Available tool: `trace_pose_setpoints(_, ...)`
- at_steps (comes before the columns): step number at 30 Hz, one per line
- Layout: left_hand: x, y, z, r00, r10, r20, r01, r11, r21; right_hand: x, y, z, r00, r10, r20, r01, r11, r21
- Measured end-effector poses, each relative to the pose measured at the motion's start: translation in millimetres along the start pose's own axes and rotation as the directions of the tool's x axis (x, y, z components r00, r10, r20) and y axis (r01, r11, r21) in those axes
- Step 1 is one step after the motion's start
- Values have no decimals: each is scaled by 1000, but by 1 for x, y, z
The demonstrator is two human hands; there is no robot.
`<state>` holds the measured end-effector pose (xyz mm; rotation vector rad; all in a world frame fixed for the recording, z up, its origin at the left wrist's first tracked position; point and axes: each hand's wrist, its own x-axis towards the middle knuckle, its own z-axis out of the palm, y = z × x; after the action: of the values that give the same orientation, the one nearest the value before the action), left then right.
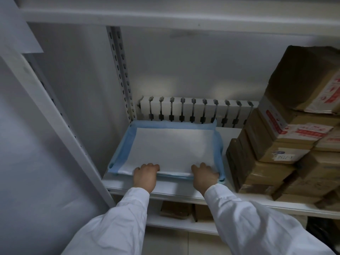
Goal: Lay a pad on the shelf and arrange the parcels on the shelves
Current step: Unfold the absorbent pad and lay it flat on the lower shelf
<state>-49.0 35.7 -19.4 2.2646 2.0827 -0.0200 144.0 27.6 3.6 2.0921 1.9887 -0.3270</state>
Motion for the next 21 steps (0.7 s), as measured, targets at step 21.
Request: trace_pose_setpoints(21,-12,-20,-14,1000,-14,15,14,1000,14,-16,10,-18,999,29,-38,-30,999,-32)
